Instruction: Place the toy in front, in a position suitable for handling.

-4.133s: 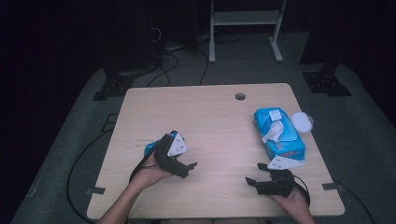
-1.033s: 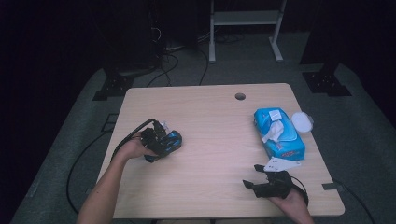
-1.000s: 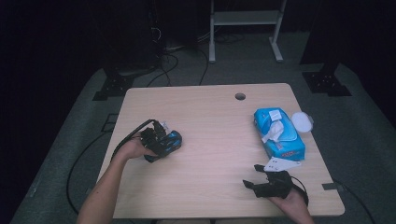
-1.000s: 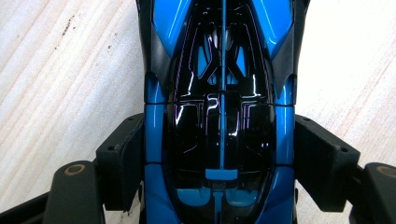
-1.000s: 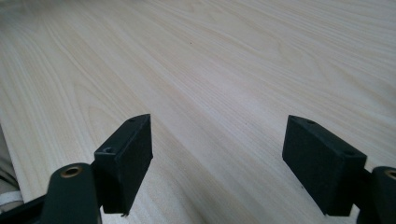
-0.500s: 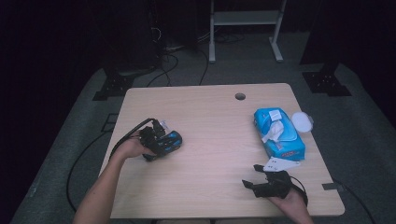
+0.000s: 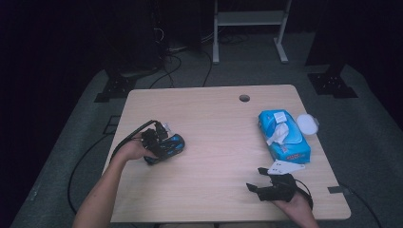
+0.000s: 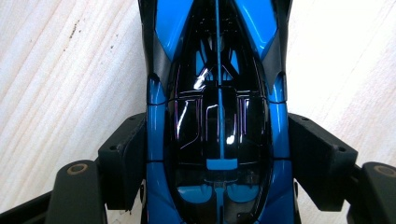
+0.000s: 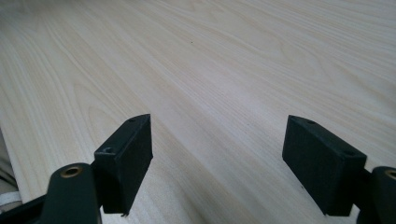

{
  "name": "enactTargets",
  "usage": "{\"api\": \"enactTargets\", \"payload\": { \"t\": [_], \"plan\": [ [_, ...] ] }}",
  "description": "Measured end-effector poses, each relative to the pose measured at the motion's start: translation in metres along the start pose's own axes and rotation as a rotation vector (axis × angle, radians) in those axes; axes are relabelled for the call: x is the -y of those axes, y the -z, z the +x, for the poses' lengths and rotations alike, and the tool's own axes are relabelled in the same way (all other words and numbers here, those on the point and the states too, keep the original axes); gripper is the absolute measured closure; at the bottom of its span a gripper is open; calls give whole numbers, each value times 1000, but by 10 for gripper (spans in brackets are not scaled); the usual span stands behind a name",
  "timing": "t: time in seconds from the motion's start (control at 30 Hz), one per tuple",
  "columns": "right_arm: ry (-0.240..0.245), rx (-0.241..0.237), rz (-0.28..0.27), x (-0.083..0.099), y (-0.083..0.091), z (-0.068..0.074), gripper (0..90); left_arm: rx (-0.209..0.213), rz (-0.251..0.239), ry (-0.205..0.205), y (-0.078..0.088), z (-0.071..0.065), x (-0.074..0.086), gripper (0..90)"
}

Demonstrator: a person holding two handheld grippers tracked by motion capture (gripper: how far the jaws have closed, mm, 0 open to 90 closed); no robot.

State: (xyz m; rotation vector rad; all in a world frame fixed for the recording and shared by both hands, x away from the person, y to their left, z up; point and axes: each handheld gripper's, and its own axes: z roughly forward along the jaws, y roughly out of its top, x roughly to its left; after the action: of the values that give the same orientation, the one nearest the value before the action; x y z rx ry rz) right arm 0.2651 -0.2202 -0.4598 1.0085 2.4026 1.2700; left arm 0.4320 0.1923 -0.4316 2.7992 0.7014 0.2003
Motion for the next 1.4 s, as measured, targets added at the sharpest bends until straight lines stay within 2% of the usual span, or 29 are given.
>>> {"api": "enactTargets", "payload": {
  "t": [0.17,0.23,0.27,0.5,0.9,1.07,1.17,1.4],
  "plan": [
    [2,-1,1,-1,0,1,234,4,29,5,-3,0,-2,266],
    [1,-1,1,-1,0,1,234,9,79,0,-8,1,-2,265],
    [1,-1,-1,-1,0,1,234,16,71,20,-10,2,-2,265],
    [5,-6,1,-1,0,1,234,28,120,14,-11,4,-10,263],
    [6,-11,7,-1,0,2,234,51,115,58,-14,7,-15,251],
    [11,-13,11,-1,0,2,234,46,107,84,-14,9,-16,224],
    [11,-13,10,-1,0,2,234,41,98,82,-15,8,-17,226],
    [9,-13,4,-1,1,2,234,46,112,80,-18,6,-18,256]
  ]
}}
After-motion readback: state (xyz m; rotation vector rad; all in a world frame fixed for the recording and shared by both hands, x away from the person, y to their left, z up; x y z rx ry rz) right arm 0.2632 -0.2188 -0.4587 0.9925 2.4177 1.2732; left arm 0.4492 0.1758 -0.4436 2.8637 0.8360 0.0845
